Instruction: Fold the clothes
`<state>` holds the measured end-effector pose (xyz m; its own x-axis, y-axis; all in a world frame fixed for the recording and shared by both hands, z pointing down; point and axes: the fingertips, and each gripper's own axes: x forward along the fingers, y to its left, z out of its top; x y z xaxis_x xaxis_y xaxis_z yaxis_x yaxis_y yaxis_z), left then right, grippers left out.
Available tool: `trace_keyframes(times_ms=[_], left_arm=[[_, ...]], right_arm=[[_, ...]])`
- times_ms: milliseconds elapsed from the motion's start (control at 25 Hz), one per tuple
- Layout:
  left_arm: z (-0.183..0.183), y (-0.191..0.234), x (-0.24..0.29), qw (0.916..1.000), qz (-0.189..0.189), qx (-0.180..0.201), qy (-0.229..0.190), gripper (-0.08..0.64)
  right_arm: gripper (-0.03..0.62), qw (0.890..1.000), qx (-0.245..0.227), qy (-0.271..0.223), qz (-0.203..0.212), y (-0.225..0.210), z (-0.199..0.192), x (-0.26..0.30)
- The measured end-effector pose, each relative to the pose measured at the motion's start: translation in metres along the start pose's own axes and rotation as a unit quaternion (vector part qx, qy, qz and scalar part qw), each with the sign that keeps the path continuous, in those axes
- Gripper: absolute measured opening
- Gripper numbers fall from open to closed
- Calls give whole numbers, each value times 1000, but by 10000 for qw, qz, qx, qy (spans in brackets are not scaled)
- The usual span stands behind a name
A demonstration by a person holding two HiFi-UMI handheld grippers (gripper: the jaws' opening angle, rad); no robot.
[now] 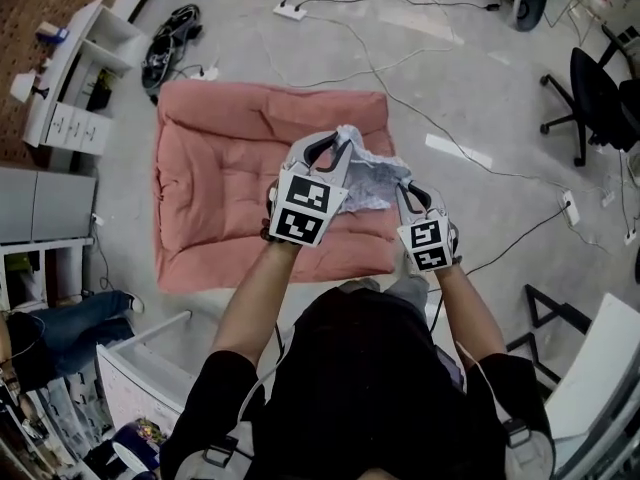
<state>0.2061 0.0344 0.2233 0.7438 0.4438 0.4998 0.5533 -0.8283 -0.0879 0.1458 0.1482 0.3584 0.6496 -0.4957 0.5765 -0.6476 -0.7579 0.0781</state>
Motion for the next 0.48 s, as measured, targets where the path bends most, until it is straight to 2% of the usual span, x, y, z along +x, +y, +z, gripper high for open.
trace_keyframes(times_ms=[160,320,480], left_arm=[[-10,-3,9,10000,-42,-5,60,84],[-16,-16,15,9998,-201,-2,59,84],[-11,-30,19,9995,-325,28,-25,84]], right_arm=[[40,9997,-122,68,-203,-18,-10,-21],[38,9979,-287,78,-584,-40,-16,-46],[38,9939,-399,-111,-1019,-67,-3,-68]])
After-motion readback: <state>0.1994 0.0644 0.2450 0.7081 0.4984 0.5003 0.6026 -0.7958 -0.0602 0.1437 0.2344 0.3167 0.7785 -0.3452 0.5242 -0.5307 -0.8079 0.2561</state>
